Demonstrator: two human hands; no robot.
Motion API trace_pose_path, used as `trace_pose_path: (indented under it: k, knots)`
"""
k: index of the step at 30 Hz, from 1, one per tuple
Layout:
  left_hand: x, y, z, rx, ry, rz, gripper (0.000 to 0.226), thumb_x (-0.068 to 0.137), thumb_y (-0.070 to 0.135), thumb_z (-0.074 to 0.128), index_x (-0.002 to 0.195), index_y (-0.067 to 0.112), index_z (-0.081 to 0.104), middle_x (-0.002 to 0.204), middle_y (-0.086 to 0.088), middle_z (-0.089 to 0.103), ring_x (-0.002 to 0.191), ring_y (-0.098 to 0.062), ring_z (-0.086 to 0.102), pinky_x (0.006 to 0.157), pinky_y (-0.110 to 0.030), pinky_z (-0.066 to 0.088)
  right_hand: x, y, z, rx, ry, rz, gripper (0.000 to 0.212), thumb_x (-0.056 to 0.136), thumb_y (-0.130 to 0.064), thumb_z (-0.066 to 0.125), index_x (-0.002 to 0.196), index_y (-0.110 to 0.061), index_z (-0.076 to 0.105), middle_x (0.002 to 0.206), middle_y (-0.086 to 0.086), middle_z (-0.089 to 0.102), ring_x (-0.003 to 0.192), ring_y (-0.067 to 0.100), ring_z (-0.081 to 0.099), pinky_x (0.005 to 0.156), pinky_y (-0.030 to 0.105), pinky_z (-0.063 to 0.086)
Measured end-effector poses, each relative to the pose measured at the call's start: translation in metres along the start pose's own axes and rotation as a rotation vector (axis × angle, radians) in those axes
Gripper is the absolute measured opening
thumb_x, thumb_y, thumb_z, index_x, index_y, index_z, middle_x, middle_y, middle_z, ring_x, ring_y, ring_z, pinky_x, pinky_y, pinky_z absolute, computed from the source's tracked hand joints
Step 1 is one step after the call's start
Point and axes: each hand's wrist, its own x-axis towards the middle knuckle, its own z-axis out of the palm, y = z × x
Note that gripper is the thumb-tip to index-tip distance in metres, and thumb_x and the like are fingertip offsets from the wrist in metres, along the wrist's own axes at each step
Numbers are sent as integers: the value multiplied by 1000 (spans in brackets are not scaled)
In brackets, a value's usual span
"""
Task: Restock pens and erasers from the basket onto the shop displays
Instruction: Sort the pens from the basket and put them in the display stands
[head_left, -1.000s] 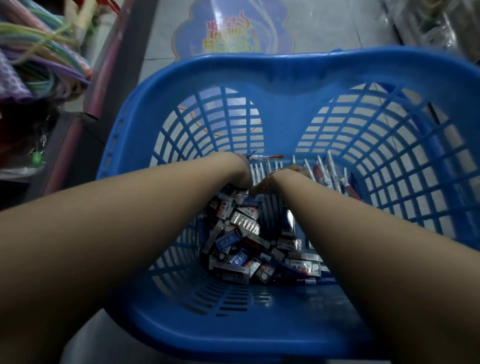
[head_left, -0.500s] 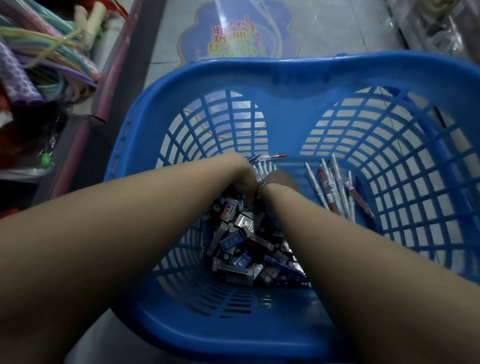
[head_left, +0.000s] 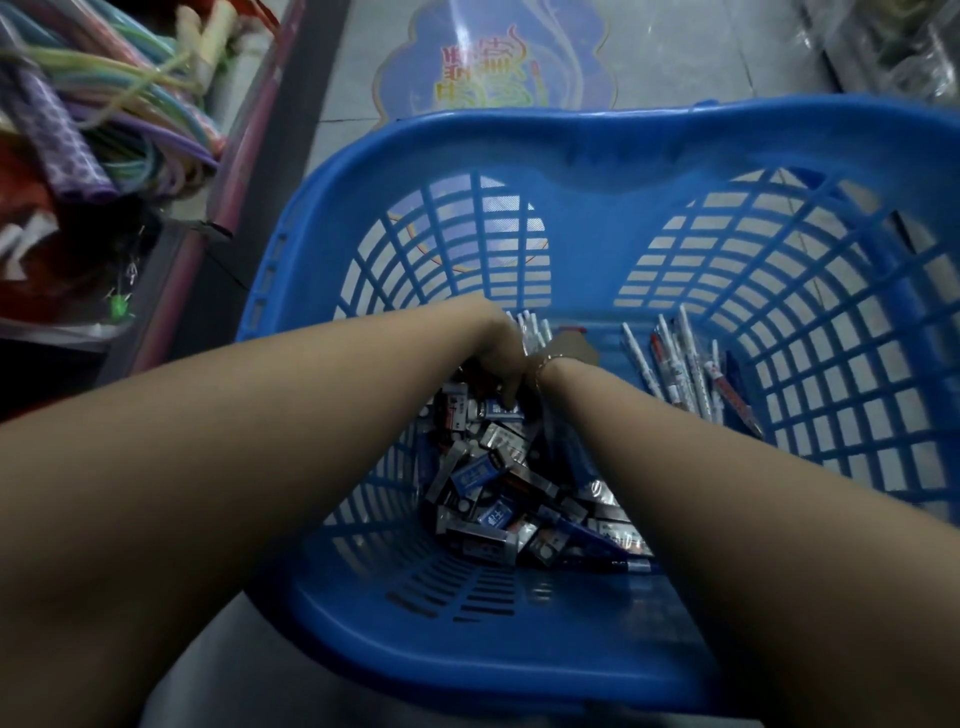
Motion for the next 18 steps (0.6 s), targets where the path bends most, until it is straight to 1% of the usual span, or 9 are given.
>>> trace_pose_path:
  k: [1, 3, 5, 7, 9, 12, 14, 15, 18]
  knots:
    - [1, 0, 1, -17, 5, -8, 23, 89, 22, 64, 107, 9, 60, 96, -6, 60, 90, -20, 54, 74, -27, 45, -1, 1, -1, 16, 15, -4, 26, 77, -18, 76, 86, -7, 56, 102, 9, 63, 98, 20, 64, 69, 27, 50]
    - [-1, -1, 2, -45, 11, -6, 17, 88, 22, 65, 98, 10, 59, 89, -4, 61, 89, -20, 55, 83, -31, 45, -3, 0, -4, 55, -43, -16, 20, 79, -16, 72, 84, -7, 55, 109, 14, 64, 102, 26, 63, 73, 31, 50]
    - [1, -3, 1, -73, 41, -4, 15, 87, 22, 67, 95, 12, 59, 83, -2, 60, 82, -18, 57, 79, -30, 47, -7, -1, -15, -69, -214, -62, 16, 88, -18, 62, 97, -5, 59, 105, 14, 61, 93, 23, 58, 73, 26, 48]
    - [1, -2, 0, -24, 59, -7, 16, 87, 25, 66, 90, 12, 59, 80, -2, 59, 70, -15, 55, 63, -25, 46, -19, 1, -35, -156, -340, -108, 17, 95, -16, 48, 82, -8, 55, 85, 9, 54, 73, 18, 49, 67, 22, 41]
    - [-3, 5, 1, 127, 106, -33, 19, 87, 28, 67, 85, 12, 59, 78, -2, 59, 63, -15, 54, 55, -25, 45, -26, 6, -61, -176, -342, -102, 29, 94, -10, 45, 65, -11, 45, 68, 5, 44, 59, 15, 38, 56, 23, 33]
    - [-15, 24, 4, 327, 353, -8, 11, 88, 22, 62, 91, 14, 56, 76, -1, 56, 58, -18, 54, 55, -27, 48, -34, 22, -112, -94, -338, 68, 30, 87, -5, 46, 58, -2, 54, 62, 13, 55, 60, 25, 46, 61, 29, 41]
    - [-16, 39, 9, 391, 529, 165, 15, 89, 22, 57, 102, 16, 57, 87, -3, 59, 73, -24, 59, 63, -30, 45, -36, 35, -145, -97, -297, 136, 28, 87, -3, 46, 63, 3, 58, 75, 19, 62, 75, 32, 56, 80, 38, 50]
    - [-13, 48, 12, 405, 561, 280, 19, 88, 22, 56, 106, 17, 59, 98, -5, 62, 84, -27, 60, 67, -30, 44, -38, 42, -158, -129, -260, 171, 25, 88, -3, 47, 67, 5, 58, 73, 19, 65, 74, 31, 60, 79, 37, 52]
    - [0, 78, 28, 354, 398, 508, 32, 89, 25, 58, 121, 19, 55, 123, -7, 57, 108, -28, 55, 82, -30, 45, -44, 57, -166, -390, -139, 212, 23, 87, -4, 55, 66, 5, 58, 42, 15, 59, 33, 23, 57, 36, 20, 46]
